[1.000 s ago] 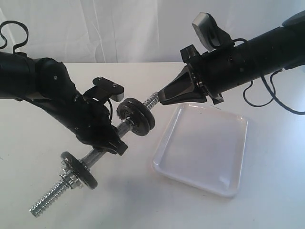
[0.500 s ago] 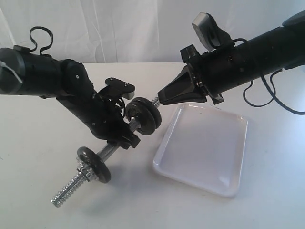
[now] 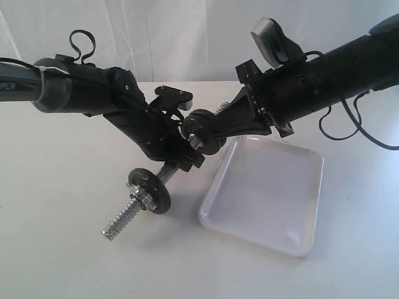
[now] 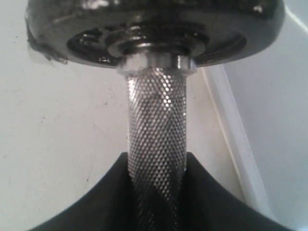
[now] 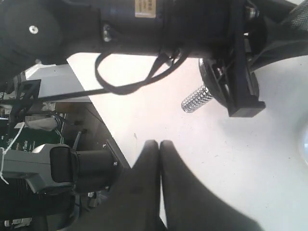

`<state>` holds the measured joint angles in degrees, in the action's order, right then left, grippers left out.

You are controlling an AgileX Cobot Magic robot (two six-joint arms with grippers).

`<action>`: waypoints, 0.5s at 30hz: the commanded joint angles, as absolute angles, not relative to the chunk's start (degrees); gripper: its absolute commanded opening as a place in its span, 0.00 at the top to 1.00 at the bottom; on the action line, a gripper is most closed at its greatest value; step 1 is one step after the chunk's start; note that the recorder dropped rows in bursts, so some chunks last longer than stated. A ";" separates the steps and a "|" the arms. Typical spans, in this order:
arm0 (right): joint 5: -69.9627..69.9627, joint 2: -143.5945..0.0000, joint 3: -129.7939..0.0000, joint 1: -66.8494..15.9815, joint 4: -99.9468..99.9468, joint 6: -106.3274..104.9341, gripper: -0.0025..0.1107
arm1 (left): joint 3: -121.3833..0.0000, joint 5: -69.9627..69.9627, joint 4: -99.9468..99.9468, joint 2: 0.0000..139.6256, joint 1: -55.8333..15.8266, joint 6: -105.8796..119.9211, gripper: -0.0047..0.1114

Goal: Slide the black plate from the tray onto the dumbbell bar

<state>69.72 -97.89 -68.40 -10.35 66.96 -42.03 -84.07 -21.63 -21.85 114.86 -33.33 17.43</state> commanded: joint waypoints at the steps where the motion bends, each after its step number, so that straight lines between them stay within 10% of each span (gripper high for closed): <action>1: 69.96 -97.32 -68.59 -10.46 67.08 -41.93 0.98 | -89.70 -13.25 -27.68 112.94 -33.31 16.34 0.96; 15: 69.96 -97.32 -68.59 -10.46 66.91 -41.79 0.98 | -91.44 -9.69 -28.65 115.37 -33.31 11.59 0.96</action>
